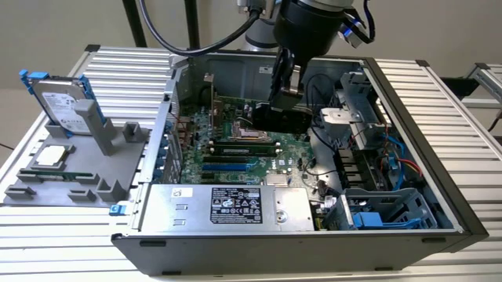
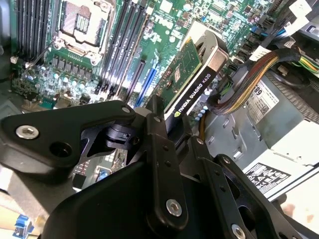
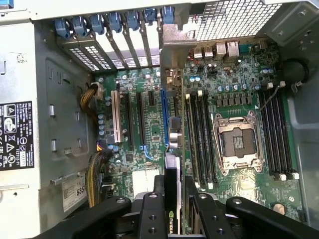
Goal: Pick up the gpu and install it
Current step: 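Insert the gpu into the slot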
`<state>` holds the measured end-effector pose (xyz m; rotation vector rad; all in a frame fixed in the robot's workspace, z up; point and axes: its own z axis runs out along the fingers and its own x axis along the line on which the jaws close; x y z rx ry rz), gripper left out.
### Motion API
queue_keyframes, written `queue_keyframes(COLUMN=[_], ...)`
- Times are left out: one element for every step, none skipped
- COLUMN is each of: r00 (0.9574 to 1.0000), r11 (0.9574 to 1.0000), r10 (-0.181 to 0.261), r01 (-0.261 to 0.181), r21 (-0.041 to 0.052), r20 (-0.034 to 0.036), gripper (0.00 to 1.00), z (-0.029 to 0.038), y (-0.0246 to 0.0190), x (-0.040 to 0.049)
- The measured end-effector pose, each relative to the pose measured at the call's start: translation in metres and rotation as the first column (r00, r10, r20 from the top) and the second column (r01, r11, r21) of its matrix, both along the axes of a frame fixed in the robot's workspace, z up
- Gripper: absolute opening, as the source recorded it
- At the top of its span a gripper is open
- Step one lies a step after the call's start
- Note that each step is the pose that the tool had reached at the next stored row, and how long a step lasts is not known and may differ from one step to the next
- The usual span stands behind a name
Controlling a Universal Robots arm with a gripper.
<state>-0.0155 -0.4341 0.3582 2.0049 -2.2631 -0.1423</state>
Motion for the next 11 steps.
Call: queue_keyframes(r00=[1.0,1.0,1.0,1.0,1.0,1.0,1.0,1.0,1.0,1.0,1.0], r11=[1.0,1.0,1.0,1.0,1.0,1.0,1.0,1.0,1.0,1.0,1.0], r10=[0.0,0.0,0.0,0.0,0.0,0.0,0.0,0.0,0.0,0.0,0.0], r01=[0.0,0.0,0.0,0.0,0.0,0.0,0.0,0.0,0.0,0.0,0.0], r21=[0.0,0.0001,0.0001,0.0001,0.0,0.0001,0.0,-0.0001,-0.0001,-0.0001,-0.0003], r20=[0.0,0.0001,0.0,0.0,0.0,0.0,0.0,0.0,0.0,0.0,-0.0001], gripper=[0.0,0.0,0.0,0.0,0.0,0.0,0.0,0.0,0.0,0.0,0.0], z=[-0.0002,-0.0005,-0.0008,-0.0012,-0.0016,-0.0021,-0.0027,-0.0033,-0.0038,-0.0042,-0.0043], y=[0.0,0.0,0.0,0.0,0.0,0.0,0.0,0.0,0.0,0.0,0.0], x=[0.0,0.0,0.0,0.0,0.0,0.0,0.0,0.0,0.0,0.0,0.0])
